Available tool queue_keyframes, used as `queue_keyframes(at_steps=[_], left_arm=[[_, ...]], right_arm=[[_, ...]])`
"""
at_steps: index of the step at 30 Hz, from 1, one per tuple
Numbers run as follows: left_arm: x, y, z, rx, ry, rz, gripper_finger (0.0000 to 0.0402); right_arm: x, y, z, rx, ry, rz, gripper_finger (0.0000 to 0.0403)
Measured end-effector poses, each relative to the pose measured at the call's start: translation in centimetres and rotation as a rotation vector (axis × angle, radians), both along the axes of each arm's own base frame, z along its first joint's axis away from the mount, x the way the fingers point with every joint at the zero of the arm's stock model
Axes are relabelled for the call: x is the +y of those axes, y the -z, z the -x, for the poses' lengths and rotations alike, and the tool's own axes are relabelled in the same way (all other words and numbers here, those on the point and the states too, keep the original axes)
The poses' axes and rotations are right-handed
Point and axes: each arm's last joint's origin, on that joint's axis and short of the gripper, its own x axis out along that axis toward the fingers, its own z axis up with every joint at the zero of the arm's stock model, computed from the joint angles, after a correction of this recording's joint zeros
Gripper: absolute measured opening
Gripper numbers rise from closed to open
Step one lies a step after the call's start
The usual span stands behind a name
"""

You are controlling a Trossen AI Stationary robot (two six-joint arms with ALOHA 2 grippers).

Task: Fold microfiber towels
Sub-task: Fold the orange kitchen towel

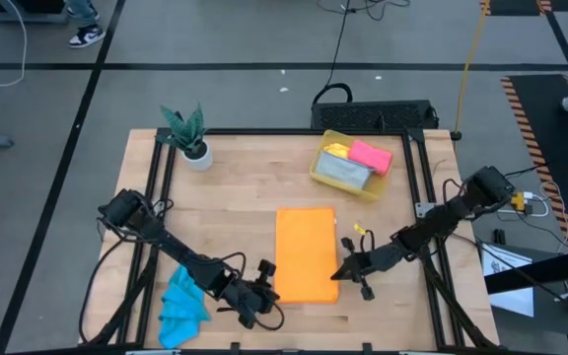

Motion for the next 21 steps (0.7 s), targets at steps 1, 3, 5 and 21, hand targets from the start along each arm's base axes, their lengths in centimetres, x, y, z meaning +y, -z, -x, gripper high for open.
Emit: queue_keyframes(at_steps=[1, 3, 5, 21], left_arm=[[-0.1, 0.0, -0.1, -0.012, 0.007, -0.001, 0.0008], [-0.1, 0.2, -0.2, -0.015, 0.016, -0.006, 0.0017], [0.0, 0.6, -0.5, -0.005, 0.034, -0.003, 0.0036], [-0.9, 4.0, -0.4, 0.065, 0.171, -0.083, 0.0185]], right_arm=[[0.3, 0.0, 0.2, -0.002, -0.013, 0.001, 0.0000], [1.1, -0.1, 0.4, 0.011, -0.044, 0.011, 0.0000], [1.8, -0.3, 0.4, 0.015, -0.069, 0.009, 0.0000], [4.0, -1.1, 1.0, -0.015, -0.149, -0.011, 0.0000]])
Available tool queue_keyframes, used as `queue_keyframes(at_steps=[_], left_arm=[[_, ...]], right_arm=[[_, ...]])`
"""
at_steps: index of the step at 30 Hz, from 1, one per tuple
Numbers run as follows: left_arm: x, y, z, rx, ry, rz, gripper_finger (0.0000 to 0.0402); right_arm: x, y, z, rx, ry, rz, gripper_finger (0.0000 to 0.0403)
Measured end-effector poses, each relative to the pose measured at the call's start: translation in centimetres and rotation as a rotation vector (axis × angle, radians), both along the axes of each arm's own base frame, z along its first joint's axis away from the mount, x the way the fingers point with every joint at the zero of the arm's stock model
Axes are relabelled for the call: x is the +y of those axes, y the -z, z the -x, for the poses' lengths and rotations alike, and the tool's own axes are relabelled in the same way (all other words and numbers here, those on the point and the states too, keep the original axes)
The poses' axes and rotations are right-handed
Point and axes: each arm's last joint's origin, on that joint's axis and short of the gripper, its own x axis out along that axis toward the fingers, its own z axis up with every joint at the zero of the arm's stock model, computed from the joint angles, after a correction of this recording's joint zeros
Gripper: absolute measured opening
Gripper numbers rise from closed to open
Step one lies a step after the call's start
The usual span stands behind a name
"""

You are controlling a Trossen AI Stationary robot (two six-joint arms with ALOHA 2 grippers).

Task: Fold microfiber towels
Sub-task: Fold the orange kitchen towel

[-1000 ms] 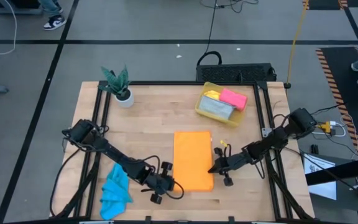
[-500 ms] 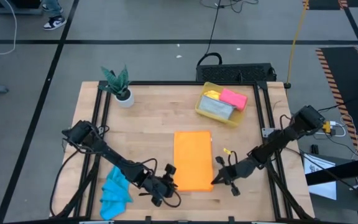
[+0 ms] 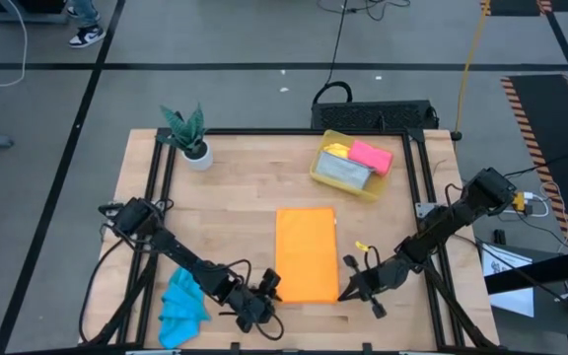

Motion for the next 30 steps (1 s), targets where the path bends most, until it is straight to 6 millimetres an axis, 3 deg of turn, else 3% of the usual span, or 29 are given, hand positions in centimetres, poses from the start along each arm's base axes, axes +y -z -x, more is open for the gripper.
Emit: queue_keyframes(at_steps=[7, 12, 16, 23, 30], left_arm=[[0.1, 0.0, 0.1, 0.014, -0.041, 0.021, 0.0106], [0.2, 0.1, 0.1, 0.016, -0.051, 0.020, 0.0046], [0.3, 0.0, -0.2, -0.015, -0.066, 0.029, 0.0008], [0.5, -0.1, -0.4, -0.044, -0.114, 0.027, 0.0024], [0.5, -0.1, -0.5, -0.052, -0.125, 0.018, 0.0006]], right_arm=[[0.6, -0.7, -1.1, 0.017, -0.020, 0.087, 0.0021], [1.4, -1.1, -2.1, 0.137, -0.066, 0.266, 0.0067], [2.0, -0.6, -2.5, 0.128, -0.122, 0.353, 0.0110], [2.4, 1.9, -2.3, 0.148, -0.158, 0.492, 0.0151], [2.8, 1.9, -2.3, 0.092, -0.120, 0.552, 0.0126]])
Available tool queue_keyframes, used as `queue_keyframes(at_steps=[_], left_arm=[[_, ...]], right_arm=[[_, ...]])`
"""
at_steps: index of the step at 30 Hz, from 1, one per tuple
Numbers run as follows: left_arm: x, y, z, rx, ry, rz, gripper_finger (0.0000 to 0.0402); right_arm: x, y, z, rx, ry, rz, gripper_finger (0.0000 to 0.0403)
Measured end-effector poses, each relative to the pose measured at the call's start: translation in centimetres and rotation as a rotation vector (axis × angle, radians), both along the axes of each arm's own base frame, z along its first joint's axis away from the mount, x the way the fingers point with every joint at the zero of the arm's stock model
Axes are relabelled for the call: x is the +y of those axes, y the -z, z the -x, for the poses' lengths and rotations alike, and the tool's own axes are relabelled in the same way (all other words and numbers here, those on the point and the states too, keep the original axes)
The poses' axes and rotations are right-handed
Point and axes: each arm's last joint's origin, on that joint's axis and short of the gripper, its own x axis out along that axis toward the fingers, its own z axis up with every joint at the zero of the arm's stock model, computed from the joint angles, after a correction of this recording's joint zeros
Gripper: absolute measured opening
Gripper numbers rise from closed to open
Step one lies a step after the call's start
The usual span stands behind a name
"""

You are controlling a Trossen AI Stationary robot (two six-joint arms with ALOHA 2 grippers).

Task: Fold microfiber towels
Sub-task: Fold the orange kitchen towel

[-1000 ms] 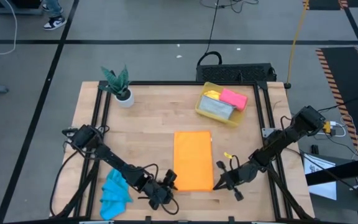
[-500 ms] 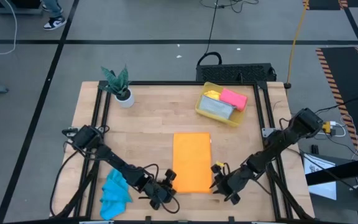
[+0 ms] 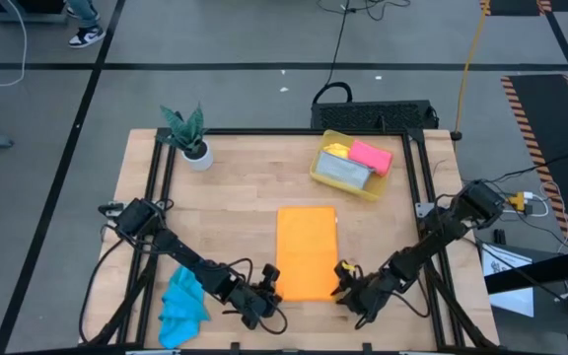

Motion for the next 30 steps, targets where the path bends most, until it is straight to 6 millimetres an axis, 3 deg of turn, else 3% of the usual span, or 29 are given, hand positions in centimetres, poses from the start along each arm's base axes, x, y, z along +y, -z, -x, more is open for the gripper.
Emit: queue_keyframes(at_steps=[8, 13, 18, 25, 30], left_arm=[[0.1, 0.0, 0.0, -0.009, -0.067, 0.027, 0.0021], [0.0, 0.0, 0.1, -0.011, -0.072, 0.031, 0.0005], [-0.3, -0.3, 0.3, -0.014, -0.067, 0.037, 0.0012], [-1.1, -2.4, 0.8, -0.068, -0.038, 0.061, 0.0008], [-1.6, -2.7, 1.0, -0.096, 0.022, 0.028, 0.0079]], right_arm=[[-0.3, 0.6, 0.0, 0.048, 0.044, -0.010, 0.0046], [-0.1, 0.4, 0.3, 0.054, 0.044, -0.021, 0.0006], [0.0, -0.5, 0.5, 0.046, 0.074, -0.083, 0.0009], [-0.1, -2.1, 0.6, 0.011, 0.076, -0.127, 0.0003], [-0.1, -2.1, 0.6, 0.015, 0.076, -0.121, 0.0003]])
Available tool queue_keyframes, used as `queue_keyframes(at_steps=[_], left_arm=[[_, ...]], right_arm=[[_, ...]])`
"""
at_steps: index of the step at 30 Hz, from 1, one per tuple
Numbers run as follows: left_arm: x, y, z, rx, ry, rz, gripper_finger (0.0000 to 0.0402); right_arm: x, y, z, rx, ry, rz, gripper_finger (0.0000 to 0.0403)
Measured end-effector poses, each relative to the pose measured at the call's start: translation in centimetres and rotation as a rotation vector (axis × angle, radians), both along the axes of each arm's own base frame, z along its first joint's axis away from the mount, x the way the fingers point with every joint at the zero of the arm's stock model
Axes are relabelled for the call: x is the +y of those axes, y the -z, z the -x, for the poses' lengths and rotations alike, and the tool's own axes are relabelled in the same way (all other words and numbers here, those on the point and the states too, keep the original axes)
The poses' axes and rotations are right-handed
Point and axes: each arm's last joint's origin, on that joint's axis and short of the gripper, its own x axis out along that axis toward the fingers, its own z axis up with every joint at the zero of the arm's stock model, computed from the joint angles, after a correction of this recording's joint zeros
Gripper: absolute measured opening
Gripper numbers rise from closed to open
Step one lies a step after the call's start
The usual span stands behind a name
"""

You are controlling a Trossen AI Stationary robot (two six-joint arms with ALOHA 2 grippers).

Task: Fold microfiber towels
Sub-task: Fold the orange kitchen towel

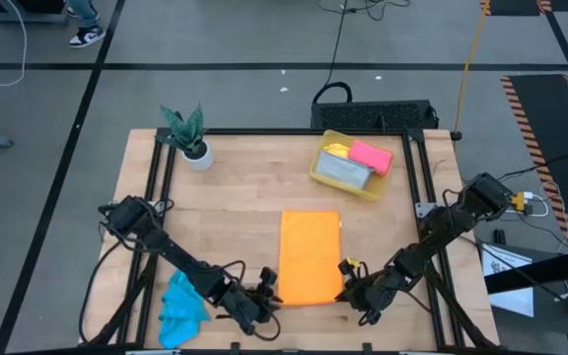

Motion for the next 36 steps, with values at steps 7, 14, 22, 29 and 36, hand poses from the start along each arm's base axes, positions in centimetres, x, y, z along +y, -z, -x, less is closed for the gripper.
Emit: queue_keyframes(at_steps=[7, 14, 22, 29, 36], left_arm=[[0.0, 0.3, 0.0, 0.011, 0.010, -0.013, 0.0197], [0.3, 2.6, -0.5, 0.069, 0.028, -0.033, 0.0197], [0.8, 2.8, -0.8, 0.076, 0.022, -0.035, 0.0080], [1.1, 2.6, -0.7, 0.072, -0.023, -0.043, 0.0008], [-0.3, -1.2, -0.2, -0.065, -0.021, 0.064, 0.0005]], right_arm=[[0.0, 0.0, 0.0, 0.004, 0.010, -0.007, 0.0005], [0.0, 0.0, 0.0, 0.000, 0.007, -0.007, 0.0005], [0.0, 0.0, -0.1, 0.001, 0.011, -0.010, 0.0005], [0.0, 0.0, 0.0, -0.001, 0.011, -0.016, 0.0005], [1.0, -1.7, 0.5, -0.050, -0.026, -0.134, 0.0006]])
